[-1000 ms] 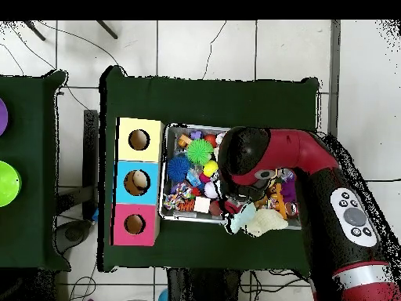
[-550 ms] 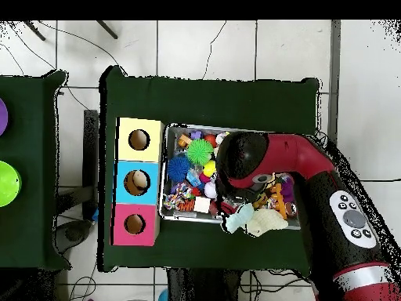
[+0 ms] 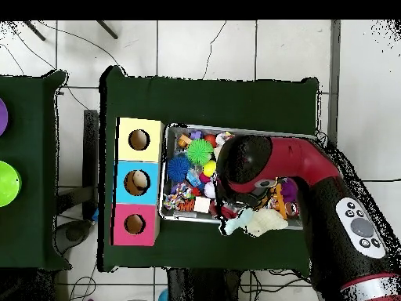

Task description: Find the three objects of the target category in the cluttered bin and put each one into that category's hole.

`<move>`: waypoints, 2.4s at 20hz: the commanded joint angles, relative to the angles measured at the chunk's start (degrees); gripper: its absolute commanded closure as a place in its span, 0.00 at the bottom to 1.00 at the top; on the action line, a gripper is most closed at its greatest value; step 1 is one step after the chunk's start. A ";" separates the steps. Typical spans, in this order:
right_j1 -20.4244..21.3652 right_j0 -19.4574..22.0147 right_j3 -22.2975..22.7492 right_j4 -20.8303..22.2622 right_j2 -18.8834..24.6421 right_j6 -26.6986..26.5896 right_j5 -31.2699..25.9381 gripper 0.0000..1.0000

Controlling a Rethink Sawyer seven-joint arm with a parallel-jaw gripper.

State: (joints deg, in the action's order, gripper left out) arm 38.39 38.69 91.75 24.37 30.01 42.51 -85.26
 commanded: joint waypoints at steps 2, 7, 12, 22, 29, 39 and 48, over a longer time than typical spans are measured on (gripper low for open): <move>3.83 1.13 4.11 -4.98 6.71 -2.36 7.43 1.00; 2.11 1.22 4.08 -4.68 7.20 -2.11 11.55 1.00; 0.11 0.55 3.69 -5.15 7.83 0.34 18.90 1.00; -0.38 -1.32 1.12 -5.28 7.47 3.13 27.91 1.00; 0.77 -3.97 1.76 1.33 3.79 3.80 33.73 1.00; -0.71 -4.64 2.23 3.43 2.61 5.51 38.08 1.00; -1.02 -5.42 2.02 3.17 1.44 5.20 36.18 0.00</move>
State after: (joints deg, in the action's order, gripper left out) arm 38.90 33.37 92.87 25.68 33.96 42.51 -49.94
